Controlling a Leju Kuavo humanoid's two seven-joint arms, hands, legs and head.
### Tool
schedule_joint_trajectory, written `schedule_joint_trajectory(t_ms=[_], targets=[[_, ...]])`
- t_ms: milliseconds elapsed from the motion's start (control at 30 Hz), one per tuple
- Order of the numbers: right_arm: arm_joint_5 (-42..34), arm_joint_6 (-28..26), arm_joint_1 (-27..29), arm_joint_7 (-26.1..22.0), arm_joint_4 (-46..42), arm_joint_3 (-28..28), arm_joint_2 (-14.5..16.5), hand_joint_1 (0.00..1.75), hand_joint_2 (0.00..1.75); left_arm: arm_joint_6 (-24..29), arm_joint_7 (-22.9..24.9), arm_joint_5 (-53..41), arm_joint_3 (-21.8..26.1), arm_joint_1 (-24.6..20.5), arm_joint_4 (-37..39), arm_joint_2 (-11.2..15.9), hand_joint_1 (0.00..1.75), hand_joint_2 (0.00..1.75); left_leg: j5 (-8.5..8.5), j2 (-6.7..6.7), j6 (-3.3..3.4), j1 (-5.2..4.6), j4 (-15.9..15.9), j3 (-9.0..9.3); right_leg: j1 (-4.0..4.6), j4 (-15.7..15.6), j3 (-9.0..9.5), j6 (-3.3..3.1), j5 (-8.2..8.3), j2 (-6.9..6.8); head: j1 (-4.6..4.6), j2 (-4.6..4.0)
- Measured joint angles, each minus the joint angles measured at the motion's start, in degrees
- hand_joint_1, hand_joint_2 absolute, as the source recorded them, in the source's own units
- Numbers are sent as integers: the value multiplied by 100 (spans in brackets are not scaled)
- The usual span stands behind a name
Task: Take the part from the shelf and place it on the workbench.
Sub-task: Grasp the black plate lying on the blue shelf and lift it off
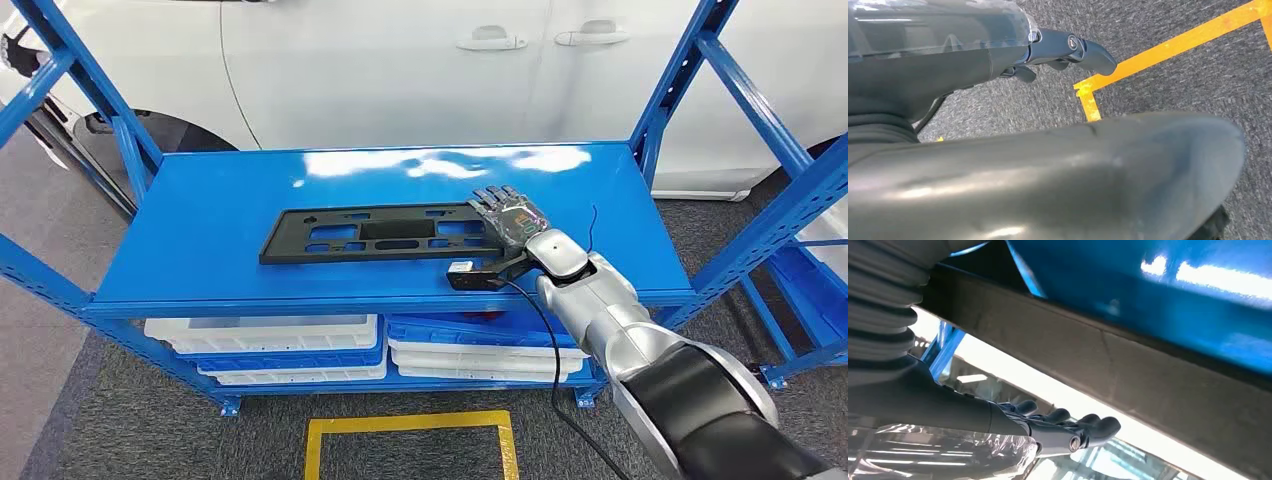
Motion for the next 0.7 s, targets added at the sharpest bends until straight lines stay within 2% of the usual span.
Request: schedule_joint_trajectory(t_ms=[67,100,133,167,267,300,367,433,467,500,533,600,633,667,700], targets=[[58,86,-31,82,7,14,0,166,175,1,0,0,0,-6,0,1,0,0,209,-1,26,0,-476,255,1,1,7,6,-1,7,0,0],[110,163,-56,153,15,32,0,175,175,2,0,-1,0,-14,0,1,0,0,350,-7,53,-7,-889,465,11,8,9,21,-5,13,0,0],[156,234,-75,213,27,50,-1,175,175,3,0,-2,0,-23,0,1,0,0,449,-11,85,-16,-1207,630,19,11,9,43,-7,19,1,0],[182,280,-86,252,42,65,-3,175,175,3,0,-4,0,-29,0,1,0,0,489,-15,113,-27,-1393,721,26,11,4,73,-6,22,1,0],[166,313,-98,290,88,79,-9,175,175,4,0,-10,-1,-20,0,5,0,0,531,-10,207,-40,-1496,752,17,-7,-6,169,8,31,0,0],[151,304,-103,289,98,78,-9,175,175,4,0,-11,-1,-20,0,7,0,0,556,-1,244,-34,-1529,762,8,39,-27,195,-34,36,0,0],[132,269,-123,288,113,73,-3,175,175,4,0,-13,-2,-28,0,6,0,0,595,24,305,-19,-1584,779,-10,444,-208,231,-298,49,0,0],[127,219,-136,285,131,67,16,175,175,3,1,-14,-2,-30,0,6,0,0,596,43,326,-27,-1588,777,-19,1193,-551,255,-652,57,0,0],[127,194,-135,279,139,63,26,175,175,2,1,-14,-3,-29,0,7,0,0,593,49,328,-28,-1588,777,-25,1476,-684,267,-734,57,0,0],[127,172,-137,271,145,58,30,175,175,0,2,-15,-4,-28,0,6,0,0,590,52,326,-28,-1586,781,-31,1572,-731,275,-711,56,0,0],[127,154,-143,259,149,53,31,175,175,-2,2,-16,-5,-29,0,5,0,0,584,52,319,-26,-1581,787,-38,1432,-663,278,-582,55,0,0],[127,128,-169,240,149,45,37,175,175,-4,2,-19,-10,-32,0,4,0,0,562,50,287,-23,-1552,797,-51,679,-293,267,-209,34,0,0],[127,122,-184,230,149,43,50,175,175,-4,2,-19,-11,-34,0,4,0,0,544,48,261,-31,-1527,793,-43,330,-122,248,-89,24,0,0],[128,116,-195,224,149,42,68,175,175,-5,3,-20,-13,-36,0,4,0,0,531,46,232,-40,-1509,787,-34,105,-16,225,-35,18,0,0],[128,110,-201,214,149,41,90,175,175,-5,4,-20,-13,-38,0,3,0,0,523,45,201,-48,-1501,783,-19,18,20,197,-41,18,0,0]])
